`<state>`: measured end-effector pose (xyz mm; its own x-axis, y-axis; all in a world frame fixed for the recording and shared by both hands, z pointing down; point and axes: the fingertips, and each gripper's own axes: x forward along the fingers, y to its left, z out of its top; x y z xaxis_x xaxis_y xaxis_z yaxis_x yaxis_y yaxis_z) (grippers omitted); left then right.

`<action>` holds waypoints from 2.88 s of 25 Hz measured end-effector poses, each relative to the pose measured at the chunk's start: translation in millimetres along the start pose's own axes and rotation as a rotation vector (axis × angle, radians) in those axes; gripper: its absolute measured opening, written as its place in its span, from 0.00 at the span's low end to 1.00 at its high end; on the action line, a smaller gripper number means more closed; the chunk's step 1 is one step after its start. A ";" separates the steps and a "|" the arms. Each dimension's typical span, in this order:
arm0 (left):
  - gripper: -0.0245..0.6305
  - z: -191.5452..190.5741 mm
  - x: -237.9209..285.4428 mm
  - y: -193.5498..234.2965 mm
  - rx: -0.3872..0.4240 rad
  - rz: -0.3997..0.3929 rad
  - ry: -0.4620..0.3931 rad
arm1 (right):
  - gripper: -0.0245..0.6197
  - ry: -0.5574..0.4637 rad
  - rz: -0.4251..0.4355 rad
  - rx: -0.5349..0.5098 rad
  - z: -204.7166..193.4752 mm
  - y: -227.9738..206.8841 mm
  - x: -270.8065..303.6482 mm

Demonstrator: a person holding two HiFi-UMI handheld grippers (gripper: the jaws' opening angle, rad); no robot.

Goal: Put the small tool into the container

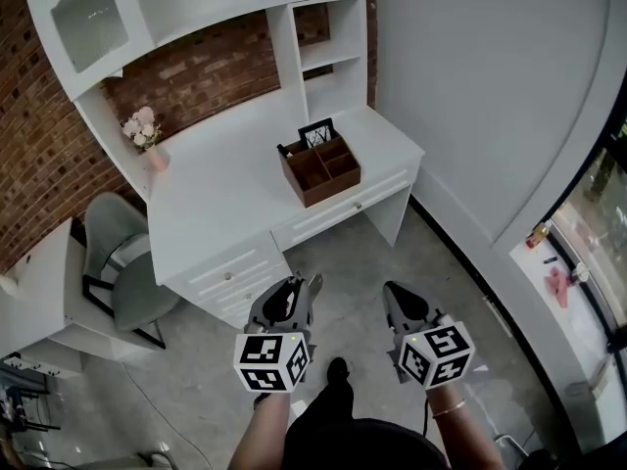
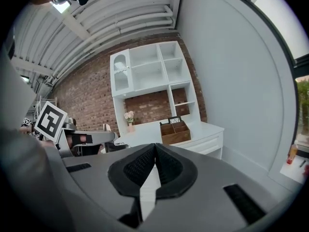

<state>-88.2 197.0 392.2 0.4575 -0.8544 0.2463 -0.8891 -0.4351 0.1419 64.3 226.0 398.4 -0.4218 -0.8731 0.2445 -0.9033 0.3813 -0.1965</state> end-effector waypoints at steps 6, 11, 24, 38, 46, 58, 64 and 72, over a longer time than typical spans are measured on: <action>0.15 23.7 60.1 38.5 0.009 -0.022 -0.001 | 0.05 0.004 -0.009 0.007 19.7 -16.3 71.0; 0.15 41.4 98.8 70.1 0.017 -0.034 -0.004 | 0.05 0.005 -0.014 0.008 33.6 -23.9 118.9; 0.15 75.9 169.4 110.2 -0.003 -0.055 -0.024 | 0.05 0.036 -0.020 0.023 45.7 -46.0 188.1; 0.15 115.8 262.6 123.3 -0.003 -0.025 -0.043 | 0.05 0.035 0.045 0.036 74.6 -101.7 269.8; 0.15 139.0 308.3 127.9 0.025 -0.011 -0.049 | 0.05 0.045 0.086 0.050 87.4 -124.5 307.0; 0.15 131.6 353.8 140.7 -0.006 0.025 -0.018 | 0.05 0.063 0.100 0.057 97.6 -163.6 346.2; 0.15 116.9 356.4 148.0 -0.033 0.037 -0.001 | 0.05 0.077 0.126 0.052 96.8 -162.4 360.0; 0.15 106.1 350.5 149.7 -0.054 0.040 -0.001 | 0.05 0.092 0.142 0.044 94.3 -158.4 368.6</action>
<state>-62.5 -197.8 398.1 0.4217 -0.8711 0.2519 -0.9046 -0.3849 0.1833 59.3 -184.9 430.1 -0.5525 -0.7790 0.2965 -0.8304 0.4838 -0.2764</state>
